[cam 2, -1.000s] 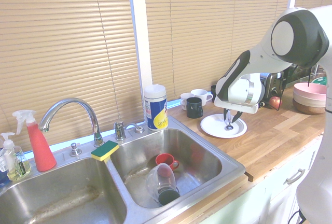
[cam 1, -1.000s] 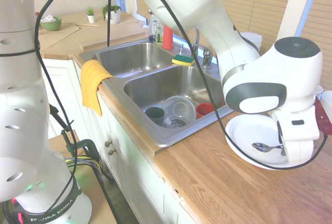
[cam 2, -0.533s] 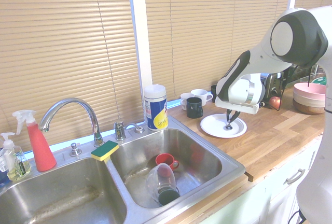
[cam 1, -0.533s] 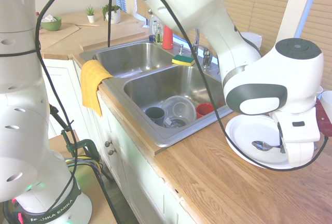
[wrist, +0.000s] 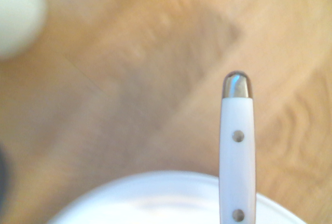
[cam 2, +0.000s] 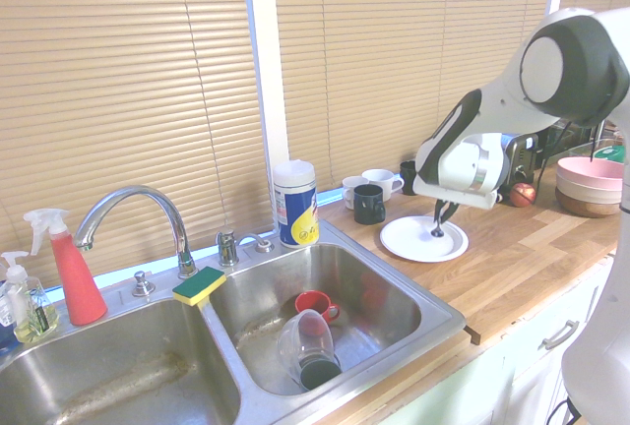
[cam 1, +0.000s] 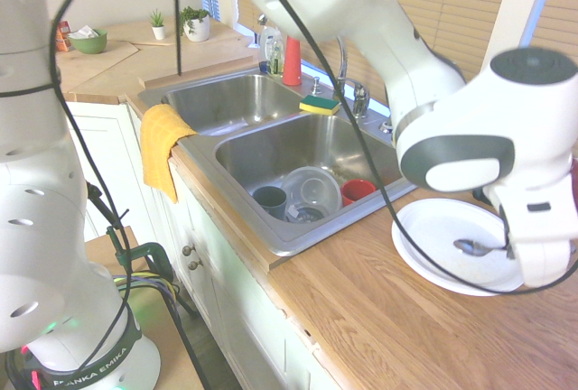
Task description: Put the spoon into the sink
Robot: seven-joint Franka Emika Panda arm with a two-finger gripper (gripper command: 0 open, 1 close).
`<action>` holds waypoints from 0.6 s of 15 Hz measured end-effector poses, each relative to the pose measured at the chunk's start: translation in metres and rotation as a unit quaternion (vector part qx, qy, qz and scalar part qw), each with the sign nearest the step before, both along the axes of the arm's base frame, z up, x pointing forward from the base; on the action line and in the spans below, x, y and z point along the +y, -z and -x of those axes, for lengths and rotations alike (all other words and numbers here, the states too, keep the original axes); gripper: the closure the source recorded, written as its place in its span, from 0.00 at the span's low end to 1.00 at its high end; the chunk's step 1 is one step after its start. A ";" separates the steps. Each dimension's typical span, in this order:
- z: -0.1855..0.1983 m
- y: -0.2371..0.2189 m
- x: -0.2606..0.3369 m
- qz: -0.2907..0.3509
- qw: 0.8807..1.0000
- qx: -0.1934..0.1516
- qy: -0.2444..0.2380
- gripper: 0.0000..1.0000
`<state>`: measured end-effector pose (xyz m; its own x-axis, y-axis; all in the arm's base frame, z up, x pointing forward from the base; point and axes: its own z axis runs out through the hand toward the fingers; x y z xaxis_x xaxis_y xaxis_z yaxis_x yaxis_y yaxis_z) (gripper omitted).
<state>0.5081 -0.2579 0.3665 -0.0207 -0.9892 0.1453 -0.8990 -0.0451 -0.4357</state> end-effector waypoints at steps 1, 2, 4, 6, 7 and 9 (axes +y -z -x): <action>-0.002 -0.015 0.020 0.015 1.000 -0.006 -0.020 1.00; 0.000 -0.025 0.047 0.031 0.999 -0.010 -0.042 1.00; 0.008 -0.029 0.113 0.061 0.993 -0.017 -0.096 1.00; 0.018 -0.025 0.165 0.089 0.988 -0.012 -0.129 1.00; 0.024 -0.027 0.185 0.106 0.985 -0.011 -0.136 1.00; 0.038 -0.029 0.227 0.132 0.981 -0.008 -0.141 1.00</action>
<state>0.4701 -0.0309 0.3957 0.2428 -0.8844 0.3985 -0.8276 -0.4032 -0.3904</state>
